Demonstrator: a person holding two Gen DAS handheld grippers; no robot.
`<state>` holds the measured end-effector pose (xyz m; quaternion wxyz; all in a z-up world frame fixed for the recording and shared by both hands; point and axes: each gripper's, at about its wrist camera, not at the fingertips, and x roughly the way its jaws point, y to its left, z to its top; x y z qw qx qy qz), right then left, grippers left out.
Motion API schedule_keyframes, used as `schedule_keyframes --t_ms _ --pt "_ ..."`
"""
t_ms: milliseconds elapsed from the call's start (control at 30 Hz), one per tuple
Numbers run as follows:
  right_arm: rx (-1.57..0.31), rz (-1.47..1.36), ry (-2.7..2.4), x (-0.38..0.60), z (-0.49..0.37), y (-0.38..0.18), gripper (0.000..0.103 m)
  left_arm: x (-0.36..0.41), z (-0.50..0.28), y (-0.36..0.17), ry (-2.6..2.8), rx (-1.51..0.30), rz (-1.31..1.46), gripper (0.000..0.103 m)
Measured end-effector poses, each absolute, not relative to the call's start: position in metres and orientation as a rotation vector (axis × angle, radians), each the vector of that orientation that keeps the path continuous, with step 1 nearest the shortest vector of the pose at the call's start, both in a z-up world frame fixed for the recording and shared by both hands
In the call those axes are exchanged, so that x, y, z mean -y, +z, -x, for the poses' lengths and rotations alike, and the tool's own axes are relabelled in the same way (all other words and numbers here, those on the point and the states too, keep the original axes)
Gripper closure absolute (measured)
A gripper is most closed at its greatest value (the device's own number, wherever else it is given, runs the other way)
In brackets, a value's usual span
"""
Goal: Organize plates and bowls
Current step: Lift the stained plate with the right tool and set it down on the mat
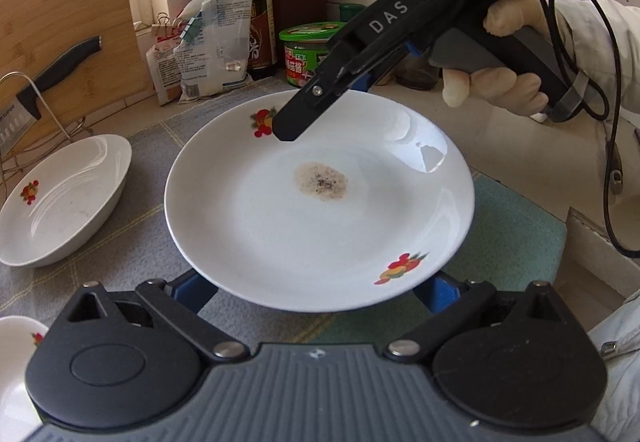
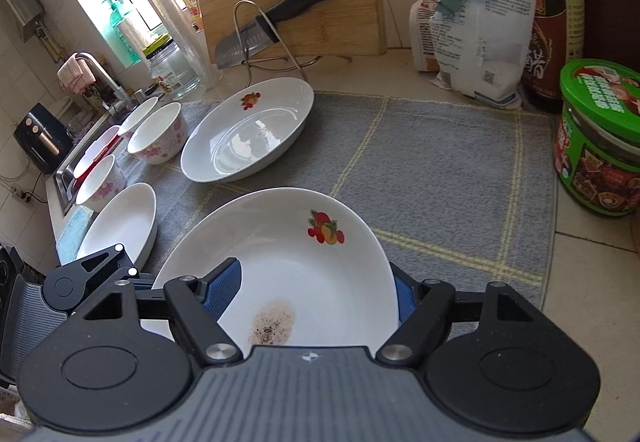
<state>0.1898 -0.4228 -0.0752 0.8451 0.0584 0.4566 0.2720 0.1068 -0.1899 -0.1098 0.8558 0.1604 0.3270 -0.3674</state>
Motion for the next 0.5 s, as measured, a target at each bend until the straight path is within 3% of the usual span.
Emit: schedule_keyframes --t_ms 500 --pt "-0.958 -0.128 0.507 0.453 -0.213 -0.089 0.022 0.221 -0.136 -0.123 -0.796 -0.705 -0.346 0.001"
